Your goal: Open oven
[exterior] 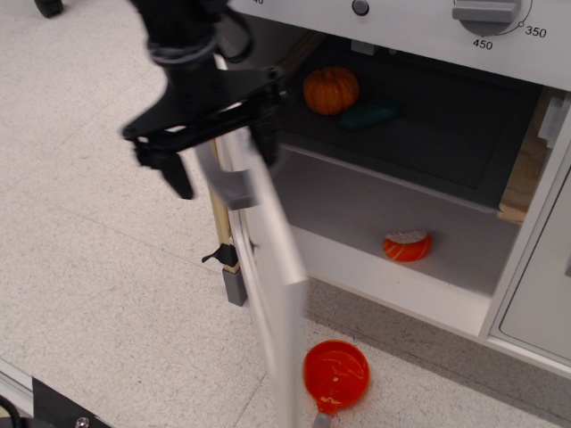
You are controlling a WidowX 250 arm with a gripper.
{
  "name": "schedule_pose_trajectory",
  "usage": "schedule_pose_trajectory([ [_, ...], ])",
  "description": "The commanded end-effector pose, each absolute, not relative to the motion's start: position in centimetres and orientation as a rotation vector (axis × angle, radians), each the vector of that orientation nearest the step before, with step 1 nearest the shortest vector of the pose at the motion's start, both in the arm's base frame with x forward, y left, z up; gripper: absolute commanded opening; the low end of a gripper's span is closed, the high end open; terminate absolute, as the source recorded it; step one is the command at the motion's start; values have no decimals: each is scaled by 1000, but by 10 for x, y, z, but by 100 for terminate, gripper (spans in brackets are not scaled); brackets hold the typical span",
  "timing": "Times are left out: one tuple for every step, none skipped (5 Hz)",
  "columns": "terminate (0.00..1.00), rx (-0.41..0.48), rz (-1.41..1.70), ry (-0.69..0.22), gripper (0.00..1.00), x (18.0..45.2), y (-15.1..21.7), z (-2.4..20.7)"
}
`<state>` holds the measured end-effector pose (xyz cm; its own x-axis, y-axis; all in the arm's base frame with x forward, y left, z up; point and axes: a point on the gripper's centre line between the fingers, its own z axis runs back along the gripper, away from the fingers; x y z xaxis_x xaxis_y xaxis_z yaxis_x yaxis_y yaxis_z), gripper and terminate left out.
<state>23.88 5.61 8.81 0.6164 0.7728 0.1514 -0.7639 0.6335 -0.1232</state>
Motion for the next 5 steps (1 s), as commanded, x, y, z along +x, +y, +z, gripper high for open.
schedule_pose_trajectory([
  [0, 56, 648, -238, 100, 238, 120, 94],
  [0, 55, 594, -201, 100, 235, 135, 96],
  [0, 65, 556, -197, 100, 235, 147, 105],
  [0, 64, 511, -197, 100, 235, 151, 115],
  [100, 43, 451, -215, 100, 239, 132, 133],
])
